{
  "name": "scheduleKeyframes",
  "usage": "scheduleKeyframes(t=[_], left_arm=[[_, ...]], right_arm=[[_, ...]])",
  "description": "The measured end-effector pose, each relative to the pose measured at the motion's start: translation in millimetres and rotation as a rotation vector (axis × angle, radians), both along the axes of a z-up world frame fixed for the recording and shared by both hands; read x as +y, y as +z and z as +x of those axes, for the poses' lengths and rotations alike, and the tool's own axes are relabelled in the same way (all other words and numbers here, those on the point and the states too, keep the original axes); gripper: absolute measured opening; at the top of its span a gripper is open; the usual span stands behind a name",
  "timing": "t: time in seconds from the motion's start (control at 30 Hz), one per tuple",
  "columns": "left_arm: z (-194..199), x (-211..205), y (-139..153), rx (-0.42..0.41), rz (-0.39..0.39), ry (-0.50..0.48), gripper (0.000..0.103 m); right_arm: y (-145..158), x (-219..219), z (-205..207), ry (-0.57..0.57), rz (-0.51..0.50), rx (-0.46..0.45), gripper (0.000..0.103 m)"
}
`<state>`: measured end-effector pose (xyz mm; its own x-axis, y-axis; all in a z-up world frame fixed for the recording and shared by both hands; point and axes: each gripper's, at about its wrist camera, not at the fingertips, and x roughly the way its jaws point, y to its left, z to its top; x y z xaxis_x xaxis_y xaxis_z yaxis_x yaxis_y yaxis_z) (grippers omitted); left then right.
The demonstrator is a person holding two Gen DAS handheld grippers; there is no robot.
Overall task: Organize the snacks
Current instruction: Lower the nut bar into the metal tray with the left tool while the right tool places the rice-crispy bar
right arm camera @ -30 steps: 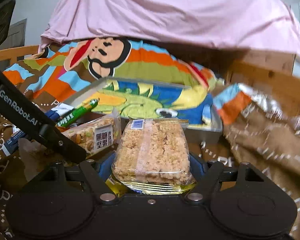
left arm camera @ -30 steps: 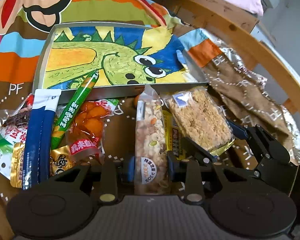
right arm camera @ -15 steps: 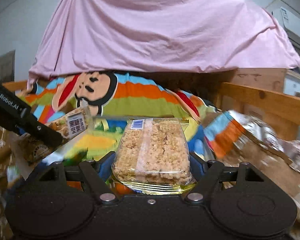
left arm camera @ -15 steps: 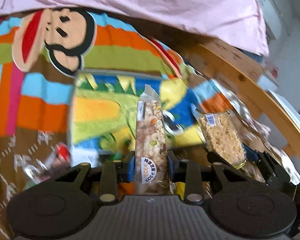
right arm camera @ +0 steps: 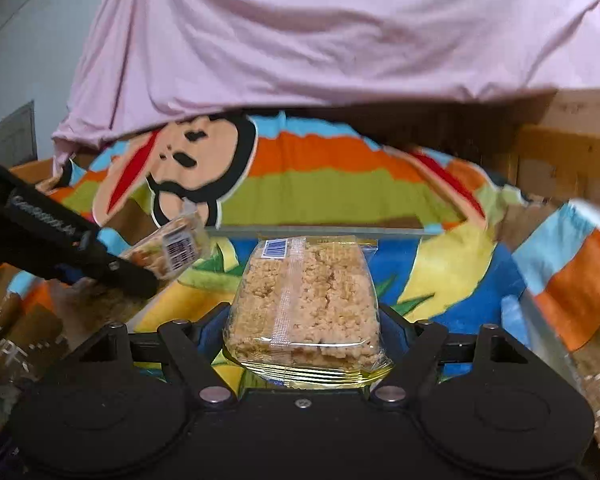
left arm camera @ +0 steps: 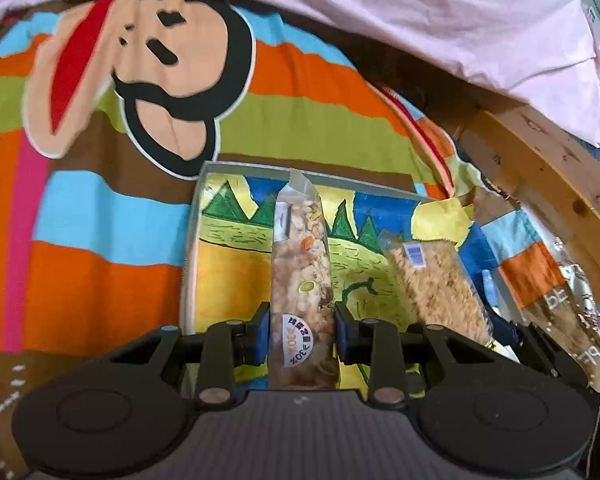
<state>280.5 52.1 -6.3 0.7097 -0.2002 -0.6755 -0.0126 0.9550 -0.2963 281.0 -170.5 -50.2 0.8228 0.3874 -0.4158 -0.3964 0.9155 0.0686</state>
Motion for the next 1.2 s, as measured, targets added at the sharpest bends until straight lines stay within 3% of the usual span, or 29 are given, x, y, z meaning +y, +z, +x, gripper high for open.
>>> scheduleKeyframes(t=[0.27,0.63,0.9,1.2], left_arm=[[19,-2,-33,0.031,-0.054,-0.011,0.034],[16,-7,-37,0.025,-0.03,-0.001,0.036],[7,1,-28,0.02,0.006,0.062,0.073],[-28,-6,-1,-0.088,0.026,0.064,0.099]], right_arm=[[-9,9,15,0.009,-0.053,0.111,0.077],[-18,17,21,0.005,-0.109,0.184,0.081],[-11,14,14,-0.011,-0.117,0.177,0.089],[24,-19,-27,-0.092,-0.028,0.047,0.102]])
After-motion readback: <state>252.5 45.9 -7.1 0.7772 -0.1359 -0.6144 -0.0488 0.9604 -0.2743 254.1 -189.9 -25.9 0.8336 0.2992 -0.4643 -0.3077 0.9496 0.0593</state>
